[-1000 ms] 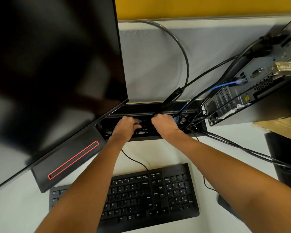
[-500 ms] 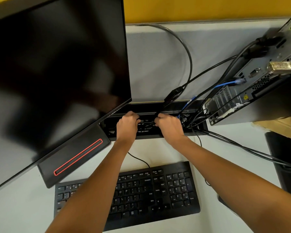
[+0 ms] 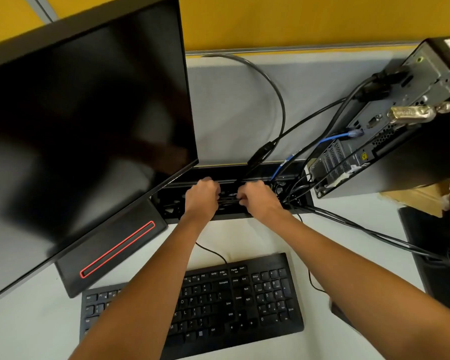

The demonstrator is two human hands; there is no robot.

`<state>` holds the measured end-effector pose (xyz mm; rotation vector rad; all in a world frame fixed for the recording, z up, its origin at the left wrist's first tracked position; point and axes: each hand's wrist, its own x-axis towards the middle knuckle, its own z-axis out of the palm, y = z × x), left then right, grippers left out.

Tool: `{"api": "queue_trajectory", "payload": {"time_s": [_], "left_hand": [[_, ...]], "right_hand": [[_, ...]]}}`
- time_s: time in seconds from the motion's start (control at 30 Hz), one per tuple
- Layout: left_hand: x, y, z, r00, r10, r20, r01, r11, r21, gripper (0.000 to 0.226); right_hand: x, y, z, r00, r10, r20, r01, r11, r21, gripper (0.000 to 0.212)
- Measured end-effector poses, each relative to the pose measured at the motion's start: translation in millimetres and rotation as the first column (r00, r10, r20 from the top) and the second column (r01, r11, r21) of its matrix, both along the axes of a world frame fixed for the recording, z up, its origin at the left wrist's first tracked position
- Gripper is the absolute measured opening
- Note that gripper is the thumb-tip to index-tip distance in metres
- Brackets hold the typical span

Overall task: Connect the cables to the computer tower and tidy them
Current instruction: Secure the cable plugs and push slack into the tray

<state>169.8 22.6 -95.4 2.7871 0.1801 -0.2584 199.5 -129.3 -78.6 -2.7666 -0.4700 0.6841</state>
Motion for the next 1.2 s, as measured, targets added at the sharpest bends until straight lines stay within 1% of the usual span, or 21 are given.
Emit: {"api": "queue_trajectory", "payload": {"time_s": [0.07, 0.13, 0.2, 0.3, 0.37, 0.43, 0.57, 0.67, 0.8, 0.87, 1.03, 1.2], "left_hand": [[-5, -12, 4, 0.994, -0.018, 0.107, 0.021, 0.999, -0.03, 0.015], [-11, -28, 6, 0.982, -0.023, 0.188, 0.042, 0.994, -0.098, 0.015], [-14, -45, 6, 0.978, -0.043, 0.202, 0.078, 0.983, -0.168, 0.017], [-11, -71, 2, 0.983, -0.106, 0.149, 0.142, 0.956, -0.259, 0.018], [-7, -84, 0, 0.984, -0.138, 0.109, 0.163, 0.948, -0.272, 0.025], [-2, -94, -3, 0.987, -0.136, 0.082, 0.152, 0.96, -0.236, 0.031], [7, -104, -14, 0.994, -0.109, 0.022, 0.111, 0.981, -0.161, 0.023], [14, -106, -14, 0.995, -0.104, -0.009, 0.103, 0.991, -0.088, 0.021], [20, -102, -16, 0.988, -0.149, -0.05, 0.146, 0.988, -0.057, 0.025], [20, -101, -18, 0.985, -0.169, -0.037, 0.168, 0.985, -0.032, 0.023], [24, -111, -17, 0.993, -0.119, -0.004, 0.119, 0.992, 0.039, 0.015], [31, -115, -22, 0.995, -0.091, -0.032, 0.091, 0.996, -0.001, 0.017]], "right_hand": [[-4, -13, 9, 0.997, 0.017, 0.071, -0.014, 0.999, -0.052, 0.024], [-11, -23, 18, 0.984, 0.094, 0.151, -0.059, 0.973, -0.225, 0.028], [-14, -32, 21, 0.959, 0.204, 0.195, -0.115, 0.914, -0.39, 0.031], [-10, -46, 25, 0.922, 0.306, 0.238, -0.159, 0.857, -0.49, 0.025], [-3, -53, 27, 0.92, 0.33, 0.211, -0.19, 0.847, -0.497, 0.024], [1, -58, 28, 0.922, 0.346, 0.171, -0.224, 0.841, -0.493, 0.024], [12, -61, 27, 0.917, 0.397, 0.031, -0.332, 0.804, -0.493, 0.018], [19, -59, 29, 0.926, 0.375, -0.041, -0.356, 0.831, -0.428, 0.018], [20, -56, 27, 0.949, 0.316, -0.015, -0.295, 0.867, -0.401, 0.024], [20, -54, 27, 0.958, 0.288, 0.013, -0.258, 0.878, -0.402, 0.026], [17, -52, 21, 0.97, 0.229, 0.084, -0.179, 0.902, -0.393, 0.024], [20, -52, 12, 0.969, 0.211, 0.128, -0.144, 0.905, -0.399, 0.025]]}}
